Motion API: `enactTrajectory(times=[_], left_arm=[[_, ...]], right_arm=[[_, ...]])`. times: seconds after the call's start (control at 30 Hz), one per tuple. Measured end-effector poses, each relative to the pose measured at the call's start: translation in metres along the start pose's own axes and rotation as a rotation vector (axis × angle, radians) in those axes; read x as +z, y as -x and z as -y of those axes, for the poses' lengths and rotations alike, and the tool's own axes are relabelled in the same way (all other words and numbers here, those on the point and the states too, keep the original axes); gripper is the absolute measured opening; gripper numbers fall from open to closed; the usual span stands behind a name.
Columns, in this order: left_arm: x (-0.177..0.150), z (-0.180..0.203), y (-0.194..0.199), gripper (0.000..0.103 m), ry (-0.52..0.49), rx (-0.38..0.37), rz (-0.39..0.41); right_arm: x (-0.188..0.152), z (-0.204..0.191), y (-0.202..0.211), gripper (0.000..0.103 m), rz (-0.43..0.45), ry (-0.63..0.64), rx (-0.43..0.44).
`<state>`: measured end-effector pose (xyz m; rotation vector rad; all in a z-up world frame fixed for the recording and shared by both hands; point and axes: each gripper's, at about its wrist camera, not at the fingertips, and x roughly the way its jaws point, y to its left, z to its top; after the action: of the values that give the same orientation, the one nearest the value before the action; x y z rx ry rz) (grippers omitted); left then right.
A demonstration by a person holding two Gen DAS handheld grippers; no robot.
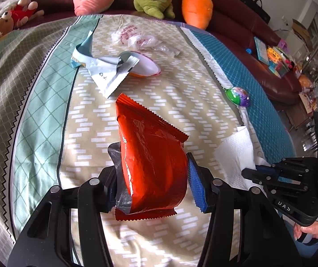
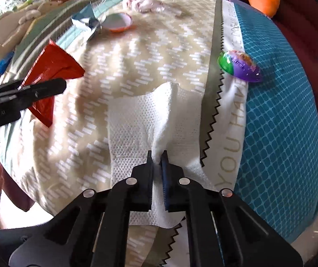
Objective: Collect trash
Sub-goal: 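Carry the red wrapper and white napkin over the teal bin with both tools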
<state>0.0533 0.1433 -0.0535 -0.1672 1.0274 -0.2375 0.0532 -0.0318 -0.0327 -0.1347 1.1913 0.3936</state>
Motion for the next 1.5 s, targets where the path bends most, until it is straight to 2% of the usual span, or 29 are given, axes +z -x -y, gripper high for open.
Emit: enactTrajectory(times=[0.3, 0.53, 0.8, 1.0, 1.23, 1.5], left_arm=[[0.012, 0.036, 0.013, 0.054, -0.043, -0.012, 0.025], [0.021, 0.080, 0.010, 0.054, -0.109, -0.026, 0.023], [0.033, 0.146, -0.002, 0.054, -0.197, -0.060, 0.014], [0.044, 0.216, -0.018, 0.054, -0.288, -0.105, -0.007], [0.051, 0.304, -0.044, 0.054, -0.405, -0.156, -0.044], [0.049, 0.396, -0.084, 0.054, -0.512, -0.206, -0.101]], right_arm=[[-0.001, 0.039, 0.052, 0.006, 0.126, -0.107, -0.005], [-0.001, 0.093, 0.075, 0.006, 0.183, -0.187, -0.011], [-0.025, 0.162, 0.101, 0.006, 0.238, -0.292, -0.036], [-0.058, 0.230, 0.124, 0.006, 0.287, -0.409, -0.071], [-0.115, 0.321, 0.148, 0.006, 0.329, -0.578, -0.123], [-0.166, 0.402, 0.149, 0.008, 0.308, -0.721, -0.161]])
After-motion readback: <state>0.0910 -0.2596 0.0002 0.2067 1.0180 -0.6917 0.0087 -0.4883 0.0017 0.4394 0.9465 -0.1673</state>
